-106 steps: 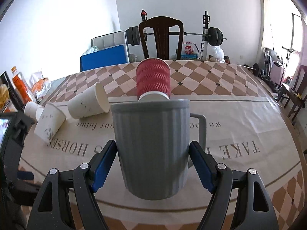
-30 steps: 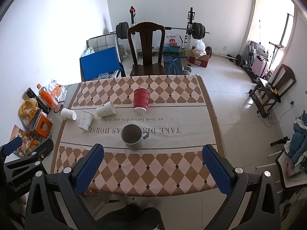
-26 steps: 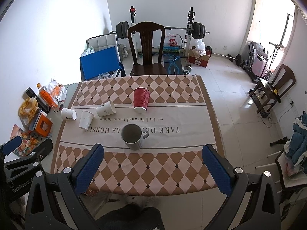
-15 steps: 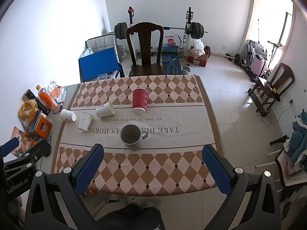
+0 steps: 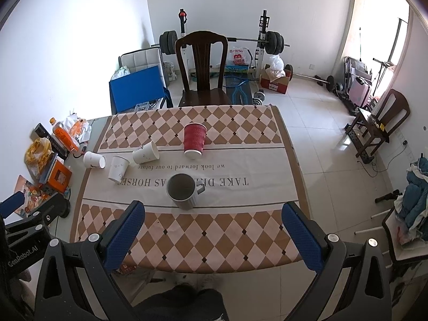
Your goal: Flip cup upright
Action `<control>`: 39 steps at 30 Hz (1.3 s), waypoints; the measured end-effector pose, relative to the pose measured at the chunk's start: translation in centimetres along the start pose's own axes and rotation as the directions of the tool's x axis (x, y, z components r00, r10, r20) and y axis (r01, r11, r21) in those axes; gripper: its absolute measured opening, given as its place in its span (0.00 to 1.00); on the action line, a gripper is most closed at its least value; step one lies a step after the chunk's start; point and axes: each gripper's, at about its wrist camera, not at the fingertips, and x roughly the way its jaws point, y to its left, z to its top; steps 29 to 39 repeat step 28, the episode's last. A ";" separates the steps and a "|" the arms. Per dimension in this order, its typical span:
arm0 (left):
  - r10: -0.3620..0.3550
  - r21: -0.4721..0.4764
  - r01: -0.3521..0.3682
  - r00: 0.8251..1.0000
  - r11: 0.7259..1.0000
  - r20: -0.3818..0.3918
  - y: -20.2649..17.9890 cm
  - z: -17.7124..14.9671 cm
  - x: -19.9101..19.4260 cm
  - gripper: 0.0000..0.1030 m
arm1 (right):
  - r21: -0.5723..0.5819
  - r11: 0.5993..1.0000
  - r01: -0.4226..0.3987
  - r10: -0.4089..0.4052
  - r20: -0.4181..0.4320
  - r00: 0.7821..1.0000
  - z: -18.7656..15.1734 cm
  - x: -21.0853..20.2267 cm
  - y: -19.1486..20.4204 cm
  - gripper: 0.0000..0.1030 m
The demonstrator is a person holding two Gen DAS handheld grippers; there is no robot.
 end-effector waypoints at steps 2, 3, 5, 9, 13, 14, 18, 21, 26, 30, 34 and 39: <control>-0.001 0.002 0.001 1.000 1.000 -0.002 0.0 -0.1 0.1 1.00 | -0.001 1.000 0.000 0.000 -0.002 1.000 -0.1 0.0 0.0 1.00; -0.001 0.003 0.001 1.000 1.000 -0.004 0.0 -0.1 0.1 1.00 | -0.001 1.000 0.000 0.000 -0.002 1.000 0.0 0.0 0.0 1.00; -0.003 0.002 0.003 1.000 1.000 -0.007 0.0 -0.2 0.2 1.00 | -0.001 1.000 0.001 -0.001 0.000 1.000 0.0 0.0 0.0 1.00; -0.003 0.004 0.003 1.000 1.000 -0.009 0.1 -0.4 0.4 1.00 | 0.001 1.000 0.000 0.000 -0.001 1.000 0.1 0.0 0.1 1.00; -0.002 0.001 0.002 1.000 1.000 -0.006 0.1 -0.5 0.3 1.00 | 0.001 1.000 0.000 0.000 0.000 1.000 0.1 0.0 0.1 1.00; -0.003 0.002 0.003 1.000 1.000 -0.007 0.1 -0.5 0.4 1.00 | 0.000 1.000 0.001 -0.001 0.000 1.000 0.1 0.0 0.1 1.00; -0.003 0.003 0.003 1.000 1.000 -0.008 0.1 -0.4 0.4 1.00 | -0.001 1.000 0.000 0.000 0.000 1.000 0.1 0.0 0.1 1.00; -0.003 0.001 0.003 1.000 1.000 -0.008 0.1 -0.5 0.4 1.00 | 0.000 1.000 0.001 -0.001 -0.001 1.000 0.2 0.0 0.2 1.00; -0.006 0.002 0.006 1.000 1.000 -0.007 0.1 -0.5 0.3 1.00 | -0.001 1.000 0.002 -0.002 -0.001 1.000 0.2 0.0 0.2 1.00; -0.012 0.008 0.012 1.000 1.000 -0.011 0.1 -0.4 0.5 1.00 | 0.000 1.000 0.000 0.000 -0.002 1.000 0.2 0.0 0.2 1.00; -0.012 0.008 0.012 1.000 1.000 -0.011 0.1 -0.4 0.5 1.00 | 0.000 1.000 0.000 0.000 -0.002 1.000 0.2 0.0 0.2 1.00; -0.012 0.008 0.012 1.000 1.000 -0.011 0.1 -0.4 0.5 1.00 | 0.000 1.000 0.000 0.000 -0.002 1.000 0.2 0.0 0.2 1.00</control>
